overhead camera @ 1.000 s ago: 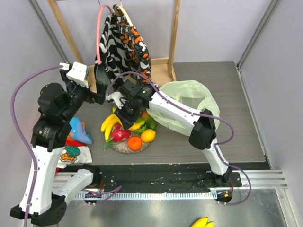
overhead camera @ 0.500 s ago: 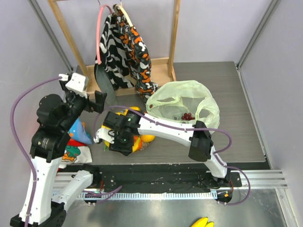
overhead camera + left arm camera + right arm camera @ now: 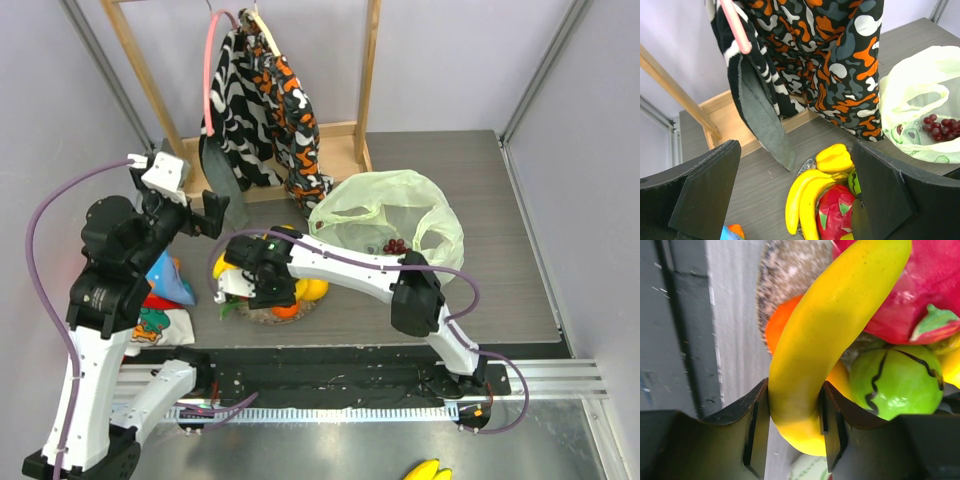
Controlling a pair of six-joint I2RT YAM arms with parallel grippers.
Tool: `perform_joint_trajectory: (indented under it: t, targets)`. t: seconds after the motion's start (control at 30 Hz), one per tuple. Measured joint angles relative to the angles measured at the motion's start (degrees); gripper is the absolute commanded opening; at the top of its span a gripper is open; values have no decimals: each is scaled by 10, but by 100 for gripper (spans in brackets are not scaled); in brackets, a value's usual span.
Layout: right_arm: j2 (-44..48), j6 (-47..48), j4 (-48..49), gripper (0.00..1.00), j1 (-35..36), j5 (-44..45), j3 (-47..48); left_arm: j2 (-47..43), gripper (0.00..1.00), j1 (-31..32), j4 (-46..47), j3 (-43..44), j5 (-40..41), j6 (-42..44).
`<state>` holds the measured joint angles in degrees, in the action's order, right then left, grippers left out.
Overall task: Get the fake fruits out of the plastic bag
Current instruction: Place the fake fruit on the plate.
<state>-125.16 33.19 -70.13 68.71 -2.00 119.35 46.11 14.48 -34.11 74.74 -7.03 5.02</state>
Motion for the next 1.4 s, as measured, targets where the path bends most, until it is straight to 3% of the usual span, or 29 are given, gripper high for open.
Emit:
perform_joint_trajectory:
  t: [0.17, 0.27, 0.3, 0.4, 1.03, 1.23, 1.4]
  targets:
    - [-2, 31, 0, 41, -13, 31, -4, 13, 99, 0, 3, 0, -11, -6]
    - [-1, 46, 12, 56, -21, 46, -31, 20, 99, -2, 7, 0, -17, -12]
    - [-1, 48, 14, 66, -23, 50, -38, 22, 99, -2, 9, 0, -19, -13]
    - [-1, 54, 22, 70, -26, 63, -63, 29, 99, -3, 9, 0, -24, -17]
    - [16, 42, -6, 73, -24, 105, 10, 45, 98, -3, 18, 0, -60, -33]
    - [86, 35, 9, 72, -24, 135, -61, 45, 98, -4, 26, -5, -68, -36]
    - [90, 19, 19, 72, -24, 149, -84, 45, 98, -5, 26, -9, -71, -37]
